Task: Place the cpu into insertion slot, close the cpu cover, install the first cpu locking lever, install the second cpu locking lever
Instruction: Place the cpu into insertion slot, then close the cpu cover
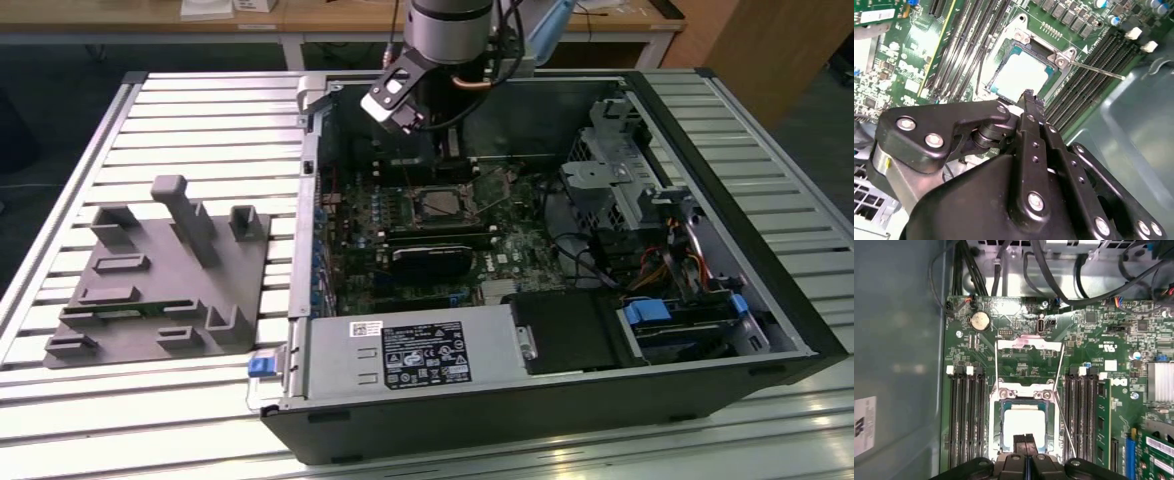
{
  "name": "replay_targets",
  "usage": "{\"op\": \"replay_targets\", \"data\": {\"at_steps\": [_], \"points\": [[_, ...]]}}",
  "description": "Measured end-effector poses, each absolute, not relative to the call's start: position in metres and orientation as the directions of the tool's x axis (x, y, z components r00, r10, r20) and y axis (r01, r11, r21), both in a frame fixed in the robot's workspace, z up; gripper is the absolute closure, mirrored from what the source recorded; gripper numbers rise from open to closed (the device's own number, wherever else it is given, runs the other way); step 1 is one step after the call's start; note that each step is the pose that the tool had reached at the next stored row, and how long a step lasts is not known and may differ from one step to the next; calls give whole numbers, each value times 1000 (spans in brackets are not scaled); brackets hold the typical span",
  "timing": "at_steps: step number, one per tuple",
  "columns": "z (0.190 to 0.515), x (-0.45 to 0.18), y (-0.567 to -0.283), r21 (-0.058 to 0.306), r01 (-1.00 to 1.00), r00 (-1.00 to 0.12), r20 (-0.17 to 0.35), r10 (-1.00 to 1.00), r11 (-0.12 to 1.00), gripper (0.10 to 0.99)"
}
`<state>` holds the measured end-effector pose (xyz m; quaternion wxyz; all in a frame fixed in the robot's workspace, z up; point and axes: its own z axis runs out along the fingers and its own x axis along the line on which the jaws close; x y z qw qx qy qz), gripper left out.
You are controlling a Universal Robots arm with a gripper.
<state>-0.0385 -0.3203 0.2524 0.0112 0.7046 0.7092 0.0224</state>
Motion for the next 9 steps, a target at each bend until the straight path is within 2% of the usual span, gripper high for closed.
{"op": "replay_targets", "data": {"at_steps": [9], "points": [[257,-38,-320,48,999,-7,16,1000,6,980]]}}
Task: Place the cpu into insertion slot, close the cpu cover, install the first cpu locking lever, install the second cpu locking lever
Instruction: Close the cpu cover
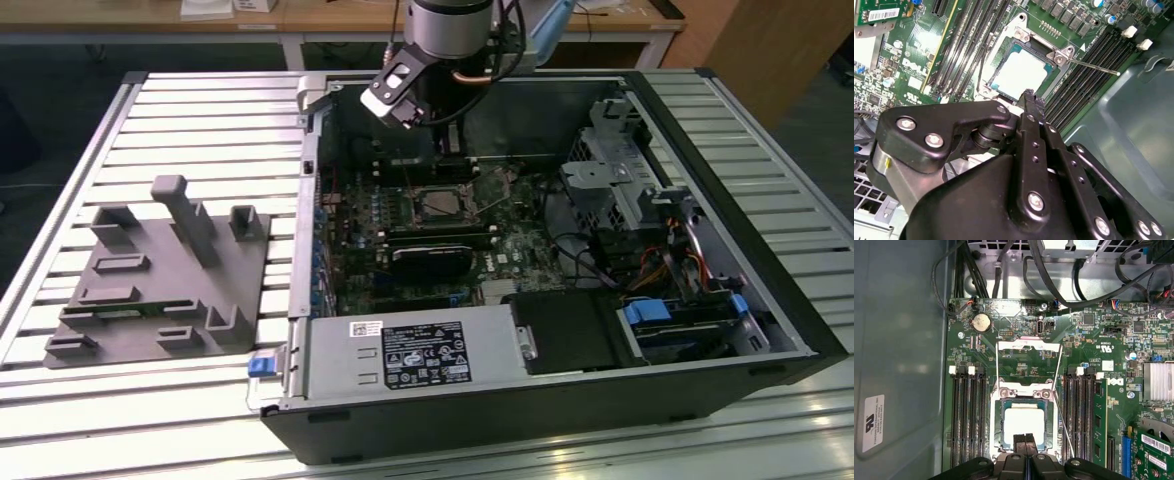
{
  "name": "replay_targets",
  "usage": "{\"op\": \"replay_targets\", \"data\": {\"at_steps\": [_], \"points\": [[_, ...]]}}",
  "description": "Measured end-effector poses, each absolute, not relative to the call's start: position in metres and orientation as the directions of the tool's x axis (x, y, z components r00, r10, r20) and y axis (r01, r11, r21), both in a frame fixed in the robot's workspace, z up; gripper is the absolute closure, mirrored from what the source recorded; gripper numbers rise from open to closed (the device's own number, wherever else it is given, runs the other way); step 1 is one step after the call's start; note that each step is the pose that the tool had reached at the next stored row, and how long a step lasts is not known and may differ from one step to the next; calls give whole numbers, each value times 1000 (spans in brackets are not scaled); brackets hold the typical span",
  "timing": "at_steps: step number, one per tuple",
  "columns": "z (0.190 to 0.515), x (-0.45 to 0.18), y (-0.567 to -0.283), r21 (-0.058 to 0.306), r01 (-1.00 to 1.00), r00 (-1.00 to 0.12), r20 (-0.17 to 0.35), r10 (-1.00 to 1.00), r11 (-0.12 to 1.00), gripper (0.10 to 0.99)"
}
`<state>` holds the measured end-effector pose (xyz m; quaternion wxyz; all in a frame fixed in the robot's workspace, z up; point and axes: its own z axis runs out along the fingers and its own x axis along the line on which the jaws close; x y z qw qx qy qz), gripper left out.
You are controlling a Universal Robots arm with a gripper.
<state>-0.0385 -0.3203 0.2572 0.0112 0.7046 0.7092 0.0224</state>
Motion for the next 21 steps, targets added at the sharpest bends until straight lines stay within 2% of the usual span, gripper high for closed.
{"op": "replay_targets", "data": {"at_steps": [21], "points": [[269,-36,-320,47,999,-7,16,1000,6,980]]}}
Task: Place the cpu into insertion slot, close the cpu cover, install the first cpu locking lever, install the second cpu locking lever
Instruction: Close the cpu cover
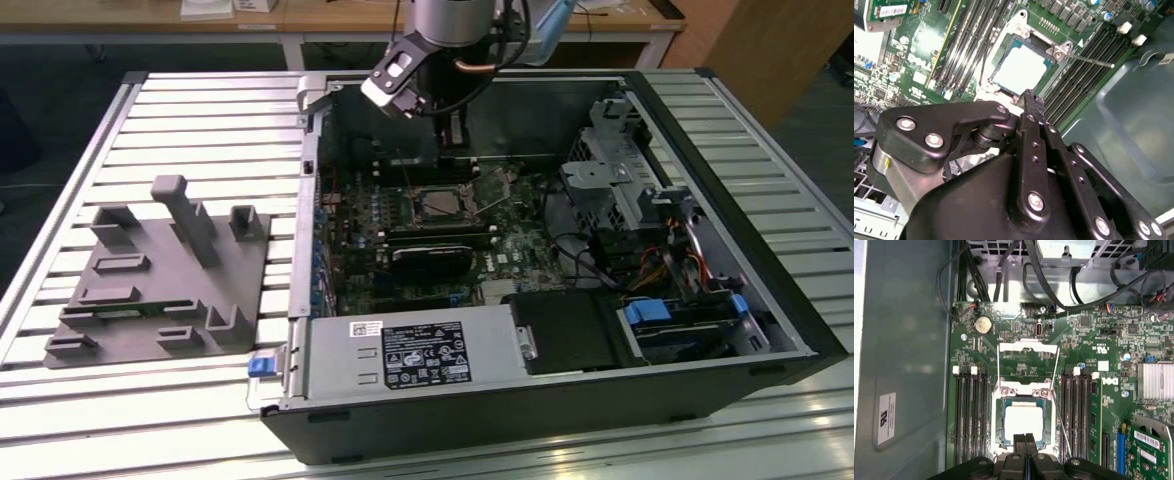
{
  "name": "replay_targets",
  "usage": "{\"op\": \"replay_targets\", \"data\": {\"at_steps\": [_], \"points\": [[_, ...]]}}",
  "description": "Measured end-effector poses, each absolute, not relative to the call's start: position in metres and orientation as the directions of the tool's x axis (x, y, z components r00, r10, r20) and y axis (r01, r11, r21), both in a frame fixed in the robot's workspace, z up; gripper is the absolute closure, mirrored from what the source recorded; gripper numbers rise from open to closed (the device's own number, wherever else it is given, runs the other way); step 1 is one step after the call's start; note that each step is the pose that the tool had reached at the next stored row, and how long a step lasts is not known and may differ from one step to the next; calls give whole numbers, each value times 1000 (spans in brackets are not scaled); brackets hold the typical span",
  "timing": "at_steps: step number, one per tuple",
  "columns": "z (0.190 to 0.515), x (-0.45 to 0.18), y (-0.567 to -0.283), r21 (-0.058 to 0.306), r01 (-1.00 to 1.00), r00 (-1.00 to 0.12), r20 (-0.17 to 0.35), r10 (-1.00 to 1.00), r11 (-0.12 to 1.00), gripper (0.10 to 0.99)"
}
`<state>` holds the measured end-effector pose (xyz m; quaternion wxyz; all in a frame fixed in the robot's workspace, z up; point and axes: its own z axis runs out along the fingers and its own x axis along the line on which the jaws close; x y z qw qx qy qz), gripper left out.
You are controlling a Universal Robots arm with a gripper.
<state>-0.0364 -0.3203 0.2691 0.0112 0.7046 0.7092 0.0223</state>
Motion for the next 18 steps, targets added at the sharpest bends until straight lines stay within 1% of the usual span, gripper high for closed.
{"op": "replay_targets", "data": {"at_steps": [18], "points": [[269,15,-320,47,999,-7,14,1000,6,980]]}}
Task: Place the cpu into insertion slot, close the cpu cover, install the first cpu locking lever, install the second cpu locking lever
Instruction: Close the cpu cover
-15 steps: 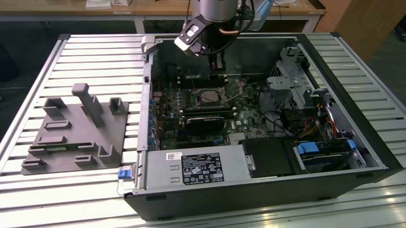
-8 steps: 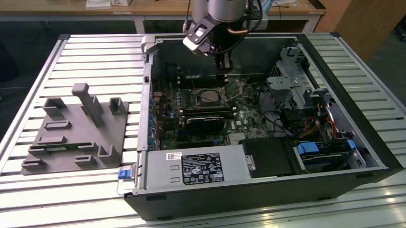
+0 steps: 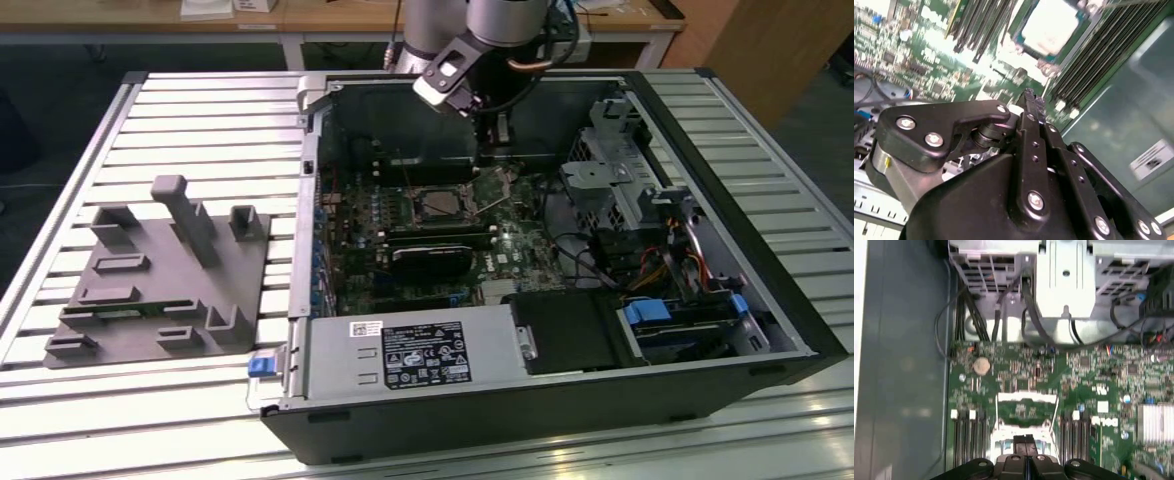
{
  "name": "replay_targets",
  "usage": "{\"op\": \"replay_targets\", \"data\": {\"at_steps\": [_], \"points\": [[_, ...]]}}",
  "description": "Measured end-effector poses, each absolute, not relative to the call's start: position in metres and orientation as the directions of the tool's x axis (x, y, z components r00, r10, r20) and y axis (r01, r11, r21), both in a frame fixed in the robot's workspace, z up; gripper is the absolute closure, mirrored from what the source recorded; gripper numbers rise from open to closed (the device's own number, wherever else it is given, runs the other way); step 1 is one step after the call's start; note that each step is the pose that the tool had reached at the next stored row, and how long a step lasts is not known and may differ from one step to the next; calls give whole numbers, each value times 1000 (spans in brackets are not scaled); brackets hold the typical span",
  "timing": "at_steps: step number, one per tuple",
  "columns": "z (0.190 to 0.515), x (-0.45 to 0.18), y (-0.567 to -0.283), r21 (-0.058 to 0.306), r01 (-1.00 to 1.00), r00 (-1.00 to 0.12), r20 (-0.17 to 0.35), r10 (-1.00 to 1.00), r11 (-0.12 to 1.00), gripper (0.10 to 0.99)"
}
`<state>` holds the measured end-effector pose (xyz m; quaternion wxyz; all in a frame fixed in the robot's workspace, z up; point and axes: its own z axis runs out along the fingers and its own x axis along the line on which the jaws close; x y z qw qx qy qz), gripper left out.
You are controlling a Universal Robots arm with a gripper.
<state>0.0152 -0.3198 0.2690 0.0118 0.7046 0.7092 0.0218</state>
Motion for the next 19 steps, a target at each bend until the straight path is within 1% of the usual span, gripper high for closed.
{"op": "replay_targets", "data": {"at_steps": [11,19], "points": [[269,60,-317,47,999,-7,14,1000,6,980],[266,63,-317,47,999,-7,14,1000,6,980]]}}
